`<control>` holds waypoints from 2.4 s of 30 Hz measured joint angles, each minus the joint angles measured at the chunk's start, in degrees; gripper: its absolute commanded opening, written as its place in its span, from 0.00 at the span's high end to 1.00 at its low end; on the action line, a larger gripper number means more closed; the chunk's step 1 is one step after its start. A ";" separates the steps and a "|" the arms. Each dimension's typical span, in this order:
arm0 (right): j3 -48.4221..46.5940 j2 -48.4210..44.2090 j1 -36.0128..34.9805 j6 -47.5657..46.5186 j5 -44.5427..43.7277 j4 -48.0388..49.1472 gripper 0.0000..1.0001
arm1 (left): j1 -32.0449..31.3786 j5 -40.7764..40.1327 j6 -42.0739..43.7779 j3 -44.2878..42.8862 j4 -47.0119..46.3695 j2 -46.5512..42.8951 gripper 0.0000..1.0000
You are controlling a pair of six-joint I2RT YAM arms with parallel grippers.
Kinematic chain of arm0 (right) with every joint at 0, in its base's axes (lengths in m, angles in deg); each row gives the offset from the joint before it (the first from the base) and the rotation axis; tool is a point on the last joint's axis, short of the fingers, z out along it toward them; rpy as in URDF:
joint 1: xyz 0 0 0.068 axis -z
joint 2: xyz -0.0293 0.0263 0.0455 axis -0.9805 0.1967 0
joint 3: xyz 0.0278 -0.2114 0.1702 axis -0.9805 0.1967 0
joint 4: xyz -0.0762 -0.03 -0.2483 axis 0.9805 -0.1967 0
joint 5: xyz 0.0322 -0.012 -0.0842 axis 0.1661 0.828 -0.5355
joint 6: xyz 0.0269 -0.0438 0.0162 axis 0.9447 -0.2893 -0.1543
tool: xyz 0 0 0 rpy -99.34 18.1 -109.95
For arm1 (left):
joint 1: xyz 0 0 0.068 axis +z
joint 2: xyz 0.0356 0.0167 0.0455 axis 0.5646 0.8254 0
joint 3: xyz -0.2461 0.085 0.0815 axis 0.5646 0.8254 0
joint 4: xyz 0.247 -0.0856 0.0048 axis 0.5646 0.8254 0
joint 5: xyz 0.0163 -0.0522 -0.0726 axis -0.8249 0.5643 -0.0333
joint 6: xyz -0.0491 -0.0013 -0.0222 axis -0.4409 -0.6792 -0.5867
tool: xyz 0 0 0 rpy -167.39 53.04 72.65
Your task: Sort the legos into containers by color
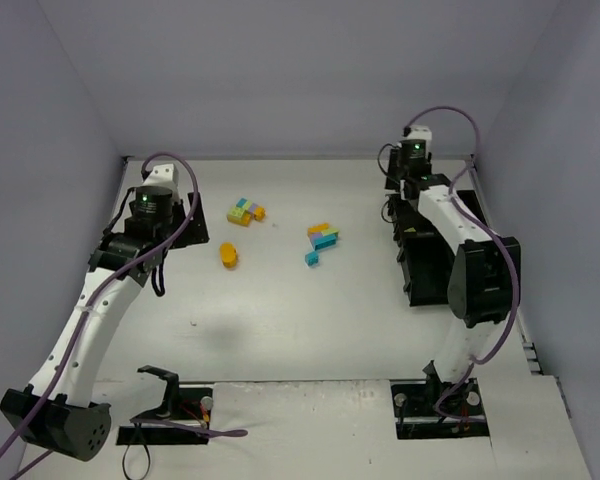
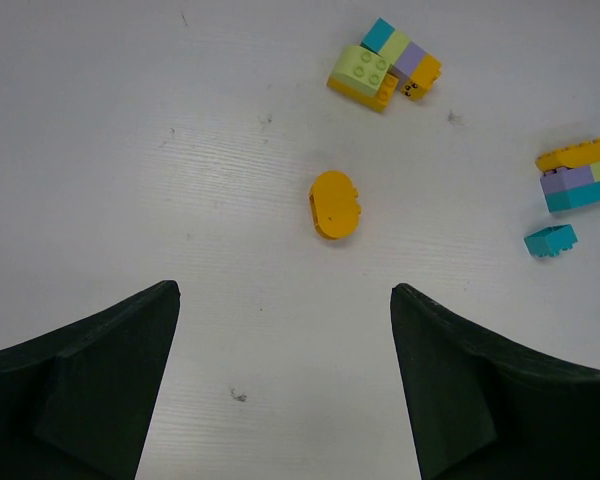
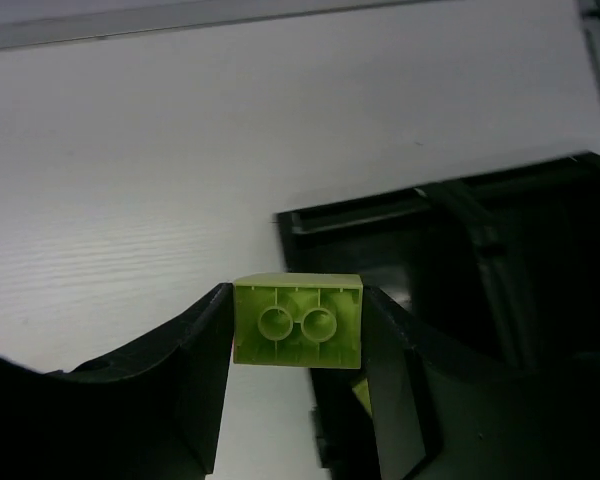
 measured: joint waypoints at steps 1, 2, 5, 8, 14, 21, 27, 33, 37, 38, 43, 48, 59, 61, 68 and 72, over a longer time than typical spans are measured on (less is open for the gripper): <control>1.36 -0.94 2.21 1.07 -0.63 -0.07 0.89 | -0.04 0.02 0.00 0.00 -0.17 0.37 0.20; 2.62 -1.51 4.15 1.97 -0.90 -0.13 0.87 | -0.11 0.09 0.00 -0.02 -0.31 0.70 0.20; 5.03 -1.60 8.76 4.72 -0.83 -1.11 0.82 | -0.44 0.15 0.00 -0.15 -0.70 1.49 0.20; 6.03 -1.25 11.37 6.73 0.22 -2.99 0.73 | -0.81 0.22 0.00 -0.39 -1.09 2.25 0.20; 5.97 0.37 11.78 8.28 2.08 -3.32 0.43 | -1.11 0.57 0.02 -0.83 -1.57 2.97 0.21; 3.76 2.73 11.65 8.59 3.19 -3.63 0.38 | -1.11 0.61 -0.02 -1.18 -1.77 3.06 0.20; 2.78 2.54 10.62 7.72 5.29 -3.65 0.32 | -1.11 1.01 -0.09 -1.20 -1.79 3.06 0.20; 3.58 -2.54 1.86 4.63 7.04 -3.85 0.17 | -1.11 1.31 -0.39 -1.18 -1.81 3.06 0.20; 6.97 -8.83 -7.56 4.13 8.46 -3.19 0.16 | -1.11 1.44 -0.44 -1.20 -1.86 3.13 0.20; 7.89 -9.92 -9.90 4.31 8.55 -3.19 0.16 | -1.11 1.44 -0.44 -1.20 -1.86 3.17 0.20; 12.35 -10.91 -17.84 7.78 8.72 -2.54 0.16 | -1.11 1.44 -0.44 -1.46 -1.86 3.65 0.20; 14.95 -6.67 -24.02 10.54 8.28 -2.56 0.16 | -1.11 1.46 -0.52 -1.68 -1.90 4.04 0.20; 15.91 1.25 -27.82 11.58 6.97 0.13 0.19 | -1.22 1.62 -1.25 -1.68 -1.68 3.96 0.20; 15.91 2.64 -27.82 11.32 6.51 0.55 0.23 | -1.22 1.62 -1.29 -1.68 -1.55 3.87 0.20; 15.91 5.31 -27.67 9.68 5.90 2.10 0.67 | -1.22 1.60 -1.31 -1.68 -1.36 3.30 0.21; 15.91 5.29 -27.56 8.87 4.79 2.73 0.97 | -1.22 1.55 -1.29 -1.68 -1.20 3.10 0.20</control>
